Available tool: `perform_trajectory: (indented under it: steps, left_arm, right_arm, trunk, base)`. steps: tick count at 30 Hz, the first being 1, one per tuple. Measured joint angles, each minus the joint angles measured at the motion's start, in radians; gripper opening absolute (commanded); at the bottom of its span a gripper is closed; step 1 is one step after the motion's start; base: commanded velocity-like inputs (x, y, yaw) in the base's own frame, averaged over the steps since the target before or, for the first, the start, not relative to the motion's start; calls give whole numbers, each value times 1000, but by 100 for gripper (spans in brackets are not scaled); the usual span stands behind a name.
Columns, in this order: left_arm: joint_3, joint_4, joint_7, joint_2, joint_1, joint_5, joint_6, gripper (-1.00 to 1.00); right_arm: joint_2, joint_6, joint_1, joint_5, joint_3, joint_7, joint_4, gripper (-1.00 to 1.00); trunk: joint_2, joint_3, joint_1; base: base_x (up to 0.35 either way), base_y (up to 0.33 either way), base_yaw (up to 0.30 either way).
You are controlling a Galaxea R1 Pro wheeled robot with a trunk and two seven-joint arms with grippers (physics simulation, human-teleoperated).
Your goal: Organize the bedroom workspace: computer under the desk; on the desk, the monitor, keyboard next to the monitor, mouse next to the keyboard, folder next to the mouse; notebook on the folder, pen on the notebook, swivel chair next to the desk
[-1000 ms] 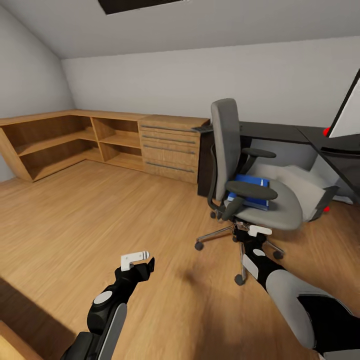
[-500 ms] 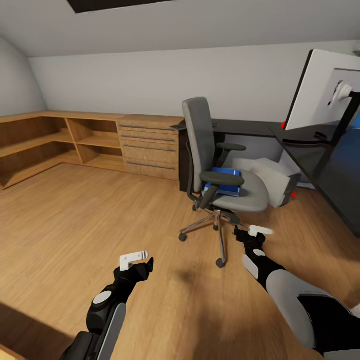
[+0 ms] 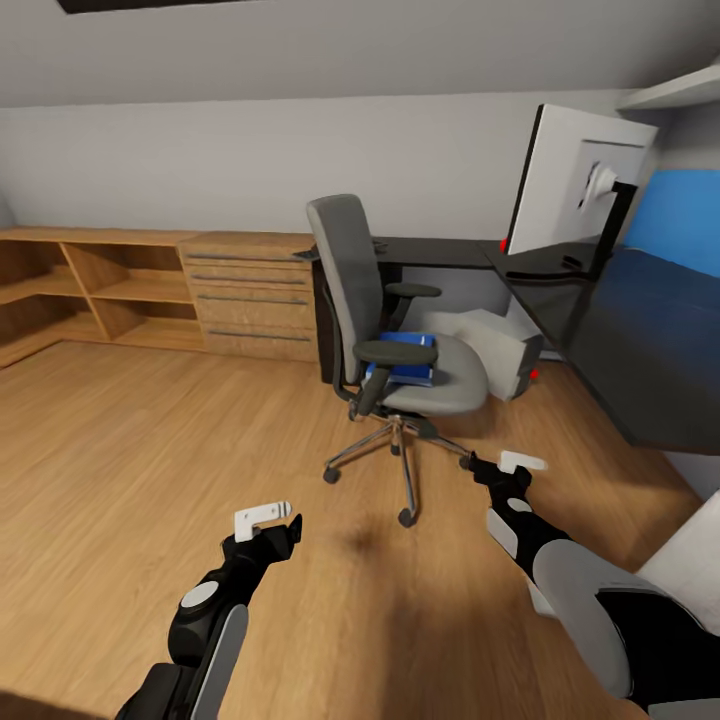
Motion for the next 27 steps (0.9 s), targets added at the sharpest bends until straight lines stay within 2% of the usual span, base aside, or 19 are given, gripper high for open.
perform_trajectory:
  steps: [3,8,11,15,27]
  left_arm:
    - [4,-2,0,0,0,1,-1,100]
    - [43,-6,0,-1,0,3,0,100]
    - [54,-6,0,-1,0,4,0,100]
    - [60,-6,0,-3,0,4,0,100]
    - [60,-6,1,-3,0,3,-1,100]
  right_arm:
    - [1,0,0,0,0,0,1,100]
    - [2,-1,1,-2,0,2,1,100]
    - [3,-2,1,-3,0,3,1,100]
    - [3,-4,2,-37,0,7,2,100]
    - [4,-4,3,-44,1,7,-3,100]
  trunk:
    - [0,0,0]
    - [0,0,0]
    - [0,0,0]
    - [-1,-15,2]
    - [-4,-62,7]
  base:
    - [0,0,-199]
    - [0,0,-63]
    - [0,0,-15]
    - [0,0,-2]
    - [0,0,0]
